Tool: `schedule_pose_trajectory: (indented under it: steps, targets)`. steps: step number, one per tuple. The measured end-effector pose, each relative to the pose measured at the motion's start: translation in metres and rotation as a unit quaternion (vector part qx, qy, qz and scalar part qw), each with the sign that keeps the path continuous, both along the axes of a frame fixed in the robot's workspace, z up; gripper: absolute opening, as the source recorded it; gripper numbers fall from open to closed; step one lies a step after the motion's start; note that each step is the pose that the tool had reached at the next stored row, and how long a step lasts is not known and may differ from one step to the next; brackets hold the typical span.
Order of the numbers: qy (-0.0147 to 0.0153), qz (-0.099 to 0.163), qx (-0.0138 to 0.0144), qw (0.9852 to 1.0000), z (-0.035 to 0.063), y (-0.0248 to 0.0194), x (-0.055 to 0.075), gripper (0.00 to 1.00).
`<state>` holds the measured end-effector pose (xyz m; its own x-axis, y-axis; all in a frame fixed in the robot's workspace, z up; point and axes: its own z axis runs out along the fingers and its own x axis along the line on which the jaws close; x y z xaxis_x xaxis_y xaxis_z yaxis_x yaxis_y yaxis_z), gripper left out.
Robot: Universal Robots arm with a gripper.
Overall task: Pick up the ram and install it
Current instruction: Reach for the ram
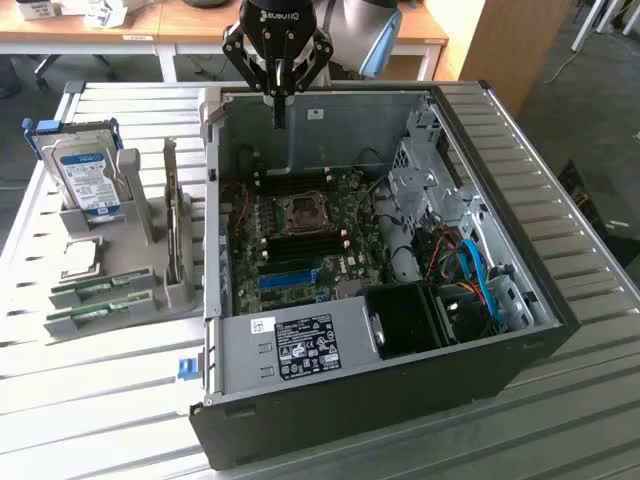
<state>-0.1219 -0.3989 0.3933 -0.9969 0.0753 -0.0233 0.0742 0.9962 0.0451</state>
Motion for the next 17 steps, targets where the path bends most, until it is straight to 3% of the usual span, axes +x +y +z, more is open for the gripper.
schedule_pose_trajectory:
  steps: [11,17]
  targets:
    - [-0.0001,0.0,0.0,1.0,-0.0001,0.0,-0.0003,0.11]
    - [0.0,0.0,0.0,1.0,0.0,0.0,-0.007,0.11]
